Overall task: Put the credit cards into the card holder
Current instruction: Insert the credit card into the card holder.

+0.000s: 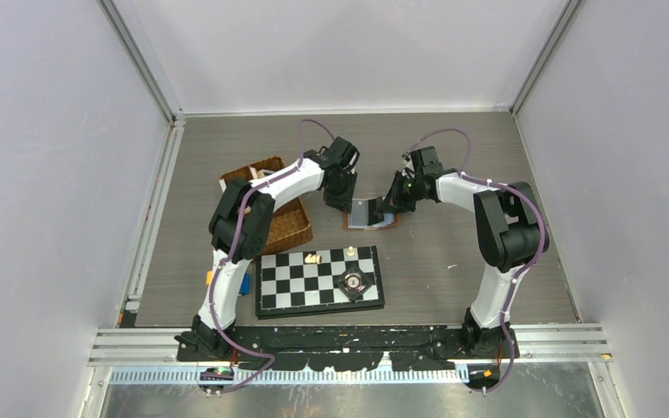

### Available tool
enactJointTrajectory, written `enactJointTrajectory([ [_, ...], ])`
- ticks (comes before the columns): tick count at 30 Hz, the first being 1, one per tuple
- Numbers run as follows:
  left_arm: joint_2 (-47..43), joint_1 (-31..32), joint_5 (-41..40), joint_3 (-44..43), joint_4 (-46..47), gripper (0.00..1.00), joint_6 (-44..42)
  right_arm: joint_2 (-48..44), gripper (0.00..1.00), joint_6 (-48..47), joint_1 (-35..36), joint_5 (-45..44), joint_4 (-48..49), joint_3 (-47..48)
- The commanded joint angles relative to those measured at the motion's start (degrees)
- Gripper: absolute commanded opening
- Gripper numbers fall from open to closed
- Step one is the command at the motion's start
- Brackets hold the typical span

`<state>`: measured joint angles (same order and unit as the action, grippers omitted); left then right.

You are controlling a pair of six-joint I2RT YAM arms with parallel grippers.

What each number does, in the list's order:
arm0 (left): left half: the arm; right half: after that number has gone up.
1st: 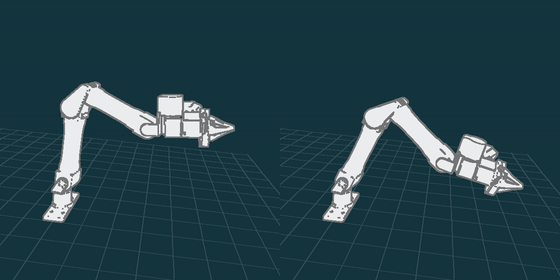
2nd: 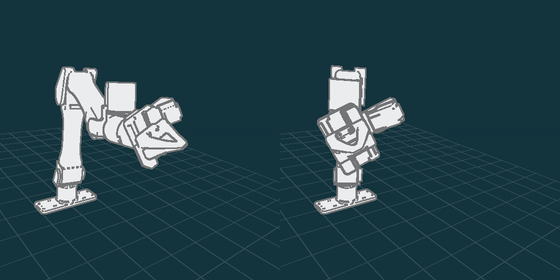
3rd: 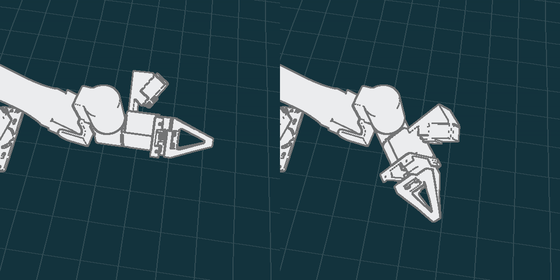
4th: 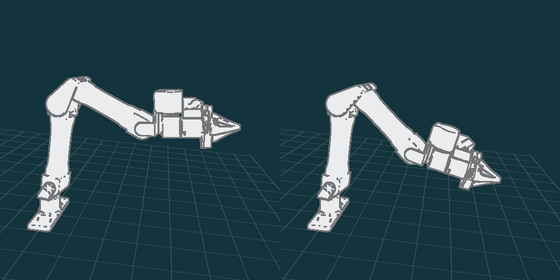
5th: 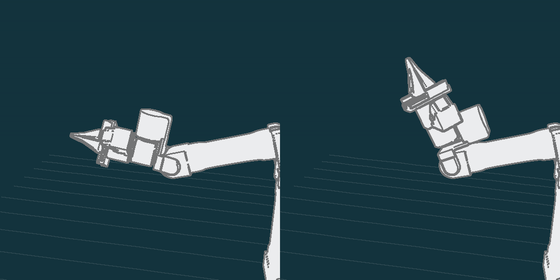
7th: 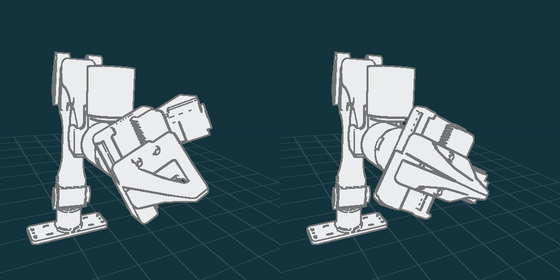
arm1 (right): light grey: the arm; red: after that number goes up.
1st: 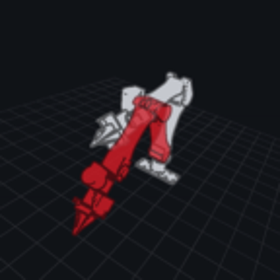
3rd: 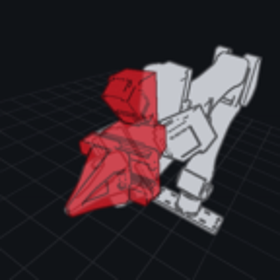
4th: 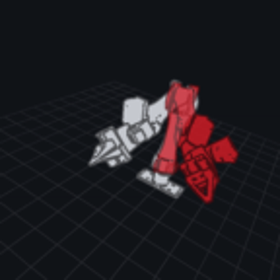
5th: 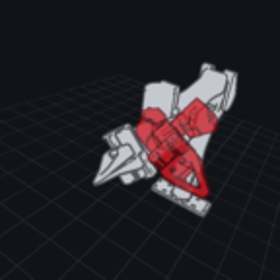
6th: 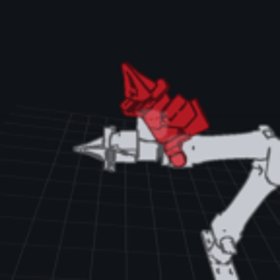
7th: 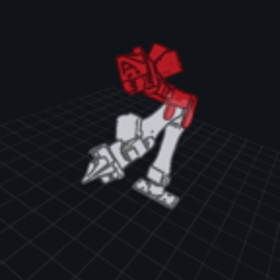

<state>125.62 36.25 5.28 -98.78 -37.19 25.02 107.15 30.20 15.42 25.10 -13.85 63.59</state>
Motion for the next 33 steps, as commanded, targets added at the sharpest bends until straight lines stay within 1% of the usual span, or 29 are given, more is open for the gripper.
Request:
enactJointTrajectory([
  [1, 0.4, -0.3, -1.3, -0.4, -1.4, 0.28, -1.0, 2.3, 0.00, -0.5, 1.5, -2.5, -0.8, -2.0],
  [11, 0.1, -0.3, -0.9, -0.4, -1.3, 0.27, -0.8, 3.2, 0.01, 0.4, 2.2, -0.8, -1.7, -2.5],
  [20, -0.3, -0.3, -0.1, 0.0, -1.2, 0.26, -0.3, 4.5, 0.00, 2.0, 2.5, -2.4, 0.0, -1.3],
  [27, -0.4, -0.3, 0.2, 0.3, -1.0, 0.23, -0.1, 4.5, 0.01, 7.3, 2.5, -6.1, 6.3, -3.3],
  [30, -0.6, -0.3, 0.5, 0.7, -0.7, 0.22, 0.1, 5.6, 0.01, 9.2, 2.9, -6.0, 9.1, -3.5],
  [33, -0.6, -0.3, 0.6, 0.8, -0.7, 0.22, 0.1, 6.6, 0.00, 9.4, 3.6, -5.6, 9.3, -2.9],
])
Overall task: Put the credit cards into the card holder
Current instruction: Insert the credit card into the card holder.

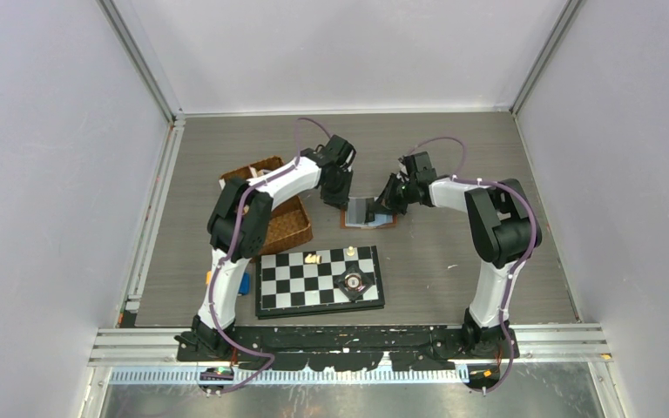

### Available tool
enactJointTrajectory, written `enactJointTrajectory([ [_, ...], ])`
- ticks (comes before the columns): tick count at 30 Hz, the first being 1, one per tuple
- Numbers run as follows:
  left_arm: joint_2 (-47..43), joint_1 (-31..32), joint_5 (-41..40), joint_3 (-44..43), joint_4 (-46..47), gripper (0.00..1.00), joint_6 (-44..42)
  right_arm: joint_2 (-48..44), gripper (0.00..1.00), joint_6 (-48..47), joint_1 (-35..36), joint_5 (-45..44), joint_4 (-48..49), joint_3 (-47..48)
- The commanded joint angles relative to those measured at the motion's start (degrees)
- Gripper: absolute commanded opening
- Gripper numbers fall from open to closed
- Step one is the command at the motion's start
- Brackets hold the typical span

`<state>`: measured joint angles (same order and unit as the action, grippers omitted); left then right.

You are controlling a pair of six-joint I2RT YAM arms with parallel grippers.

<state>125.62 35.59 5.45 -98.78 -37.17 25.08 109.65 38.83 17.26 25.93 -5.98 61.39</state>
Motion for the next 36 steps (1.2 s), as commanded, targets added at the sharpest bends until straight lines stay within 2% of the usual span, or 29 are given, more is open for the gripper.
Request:
enactJointTrajectory([
  [1, -0.6, 0.4, 0.4, 0.8, -0.6, 0.22, 0.0, 4.3, 0.01, 0.9, 2.0, -6.5, 1.4, -0.7],
  [8, -0.8, 0.4, -0.1, 0.9, -0.9, 0.22, -0.1, 4.0, 0.05, 1.2, 2.8, -7.3, 1.7, -0.9],
  [18, -1.6, 0.4, -1.7, 2.0, -0.9, 0.20, 0.0, -1.6, 0.28, -3.3, 2.8, -12.3, -6.1, 0.4],
  [26, -2.9, 0.4, -0.9, 1.9, -0.2, 0.22, 0.4, -5.3, 0.41, -5.7, 2.7, -11.9, -10.3, 1.8],
  [32, -5.5, 0.3, 0.3, 2.1, 0.5, 0.24, 1.3, -7.9, 0.44, -6.4, 2.8, -11.7, -12.0, 2.1],
  [36, -7.5, 0.4, 2.0, 3.5, 2.8, 0.25, 2.7, -8.6, 0.41, -5.8, 2.8, -10.7, -12.3, 2.2],
])
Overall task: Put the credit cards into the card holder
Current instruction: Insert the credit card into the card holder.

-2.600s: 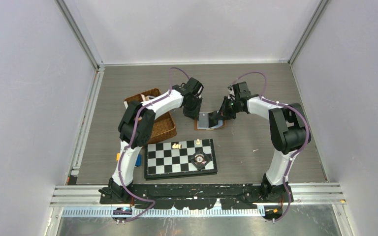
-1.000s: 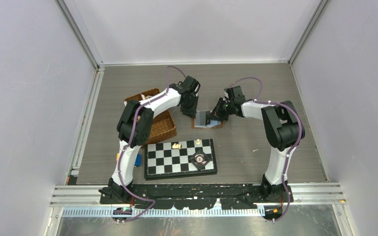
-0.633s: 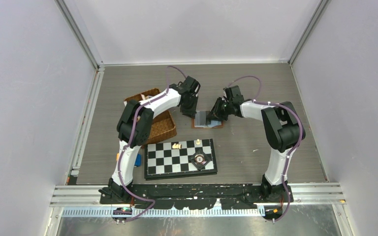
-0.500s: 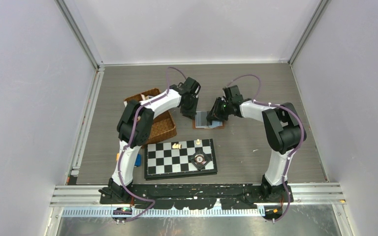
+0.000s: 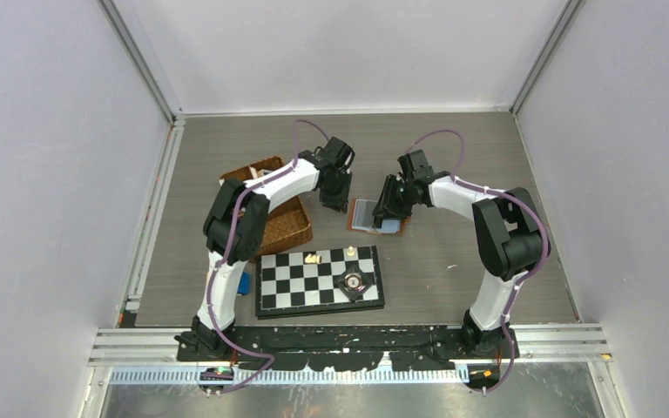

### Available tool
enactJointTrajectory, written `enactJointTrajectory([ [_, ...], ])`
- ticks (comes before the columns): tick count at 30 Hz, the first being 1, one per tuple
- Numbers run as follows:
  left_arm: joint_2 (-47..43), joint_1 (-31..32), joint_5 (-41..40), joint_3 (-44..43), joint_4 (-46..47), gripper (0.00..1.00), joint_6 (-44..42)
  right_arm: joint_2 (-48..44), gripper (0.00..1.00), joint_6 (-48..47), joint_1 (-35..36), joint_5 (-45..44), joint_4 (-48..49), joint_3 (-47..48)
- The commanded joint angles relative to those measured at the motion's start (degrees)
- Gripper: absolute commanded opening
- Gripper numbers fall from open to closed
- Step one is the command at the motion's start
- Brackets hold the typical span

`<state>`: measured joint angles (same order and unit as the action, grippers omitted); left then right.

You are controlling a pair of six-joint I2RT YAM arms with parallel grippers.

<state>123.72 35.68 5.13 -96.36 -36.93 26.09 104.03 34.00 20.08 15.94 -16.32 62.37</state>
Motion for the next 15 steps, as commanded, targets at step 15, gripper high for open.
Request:
enactJointTrajectory([
  [15, -1.9, 0.1, 4.6, 2.4, 4.3, 0.20, 1.5, -1.4, 0.25, 2.1, 0.0, -0.6, -1.0, 0.5],
])
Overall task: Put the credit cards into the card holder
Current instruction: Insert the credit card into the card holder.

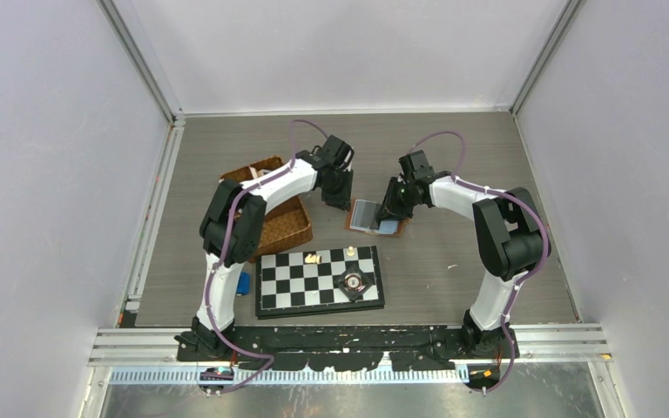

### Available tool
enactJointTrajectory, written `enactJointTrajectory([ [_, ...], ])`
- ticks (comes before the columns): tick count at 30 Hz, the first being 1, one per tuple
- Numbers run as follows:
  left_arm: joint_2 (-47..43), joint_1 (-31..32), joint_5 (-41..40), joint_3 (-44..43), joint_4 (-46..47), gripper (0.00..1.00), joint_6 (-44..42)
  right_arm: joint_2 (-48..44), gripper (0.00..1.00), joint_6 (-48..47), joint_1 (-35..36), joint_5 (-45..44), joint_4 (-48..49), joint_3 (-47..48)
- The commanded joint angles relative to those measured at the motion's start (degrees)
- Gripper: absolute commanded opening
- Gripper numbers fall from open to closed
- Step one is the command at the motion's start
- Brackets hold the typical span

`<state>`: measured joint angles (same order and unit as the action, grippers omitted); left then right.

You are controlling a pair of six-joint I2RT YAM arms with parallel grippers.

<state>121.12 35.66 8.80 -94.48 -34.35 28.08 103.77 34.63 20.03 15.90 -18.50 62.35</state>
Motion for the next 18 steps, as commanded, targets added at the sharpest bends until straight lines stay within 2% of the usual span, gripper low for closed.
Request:
enactJointTrajectory([
  [1, 0.9, 0.1, 1.0, 0.9, 2.1, 0.19, -0.6, -0.9, 0.25, 1.8, 0.0, -0.5, 1.4, 0.6],
  [6, 1.4, 0.0, 1.3, 2.8, 4.2, 0.08, -1.3, 0.6, 0.18, 2.5, 0.0, 0.3, 2.2, 1.3],
  [18, 1.3, -0.1, 3.9, 5.1, 6.4, 0.01, -1.0, 3.4, 0.12, 5.0, 1.4, 1.9, 5.7, 2.7],
])
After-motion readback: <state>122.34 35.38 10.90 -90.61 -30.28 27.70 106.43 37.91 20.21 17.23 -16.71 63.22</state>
